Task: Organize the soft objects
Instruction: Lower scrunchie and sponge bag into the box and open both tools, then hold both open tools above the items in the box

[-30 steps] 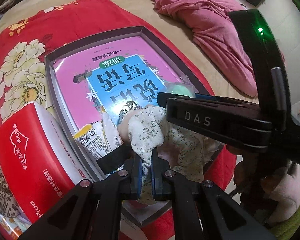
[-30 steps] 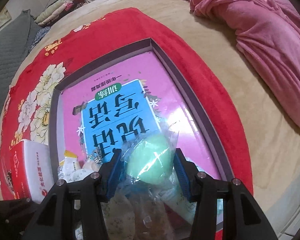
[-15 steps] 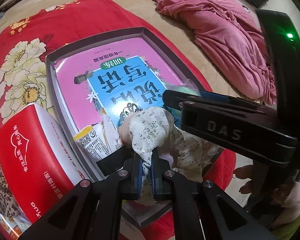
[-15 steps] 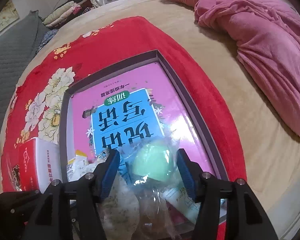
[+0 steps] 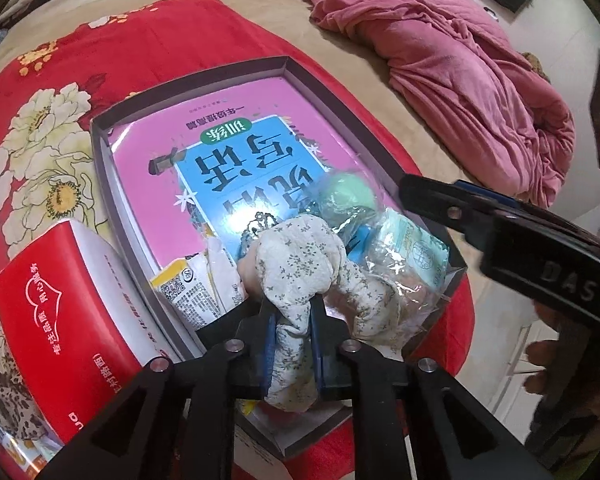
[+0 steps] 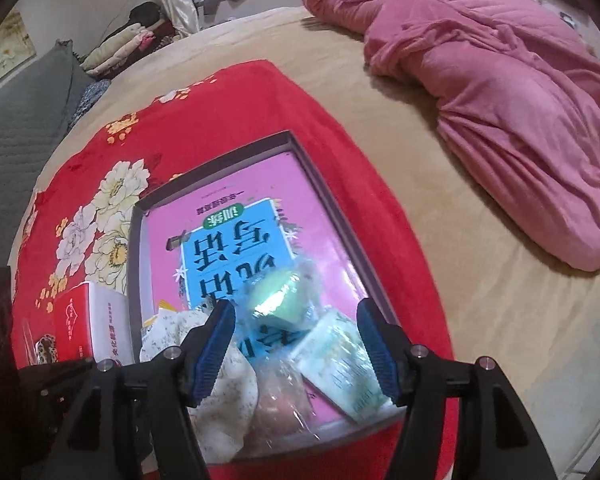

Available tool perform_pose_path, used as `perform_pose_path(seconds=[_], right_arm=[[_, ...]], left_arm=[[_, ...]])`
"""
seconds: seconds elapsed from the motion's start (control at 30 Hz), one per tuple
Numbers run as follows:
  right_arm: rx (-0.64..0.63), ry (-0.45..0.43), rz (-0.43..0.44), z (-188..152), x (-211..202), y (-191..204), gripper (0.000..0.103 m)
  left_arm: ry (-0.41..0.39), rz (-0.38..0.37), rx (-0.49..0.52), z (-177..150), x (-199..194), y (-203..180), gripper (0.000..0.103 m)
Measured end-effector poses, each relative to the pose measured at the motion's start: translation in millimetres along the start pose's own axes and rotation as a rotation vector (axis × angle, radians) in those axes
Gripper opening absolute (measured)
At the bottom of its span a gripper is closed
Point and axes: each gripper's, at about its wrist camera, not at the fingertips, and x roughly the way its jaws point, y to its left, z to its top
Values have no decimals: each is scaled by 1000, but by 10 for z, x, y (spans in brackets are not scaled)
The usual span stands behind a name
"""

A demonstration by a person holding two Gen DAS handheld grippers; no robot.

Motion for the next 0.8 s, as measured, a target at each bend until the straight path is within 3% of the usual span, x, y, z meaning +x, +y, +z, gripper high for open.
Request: perform_pose_path(seconds=[0.17,0.37,0.5,0.8], right_arm=[[35,-19,19,-62,-145,-99,63],[55,-52,43,-95,-306,-116,63],[50,-52,54,-103,-361,-98,63],[60,-50,65,-124,-390,-63,63]], left_arm=[[-4,8,-8,1,-29,14,16],[-25,17,-10,42,-115,41,27],[-6,24,-9,57,-123,39,48],[-8,51,23,24,-199,-4,51]])
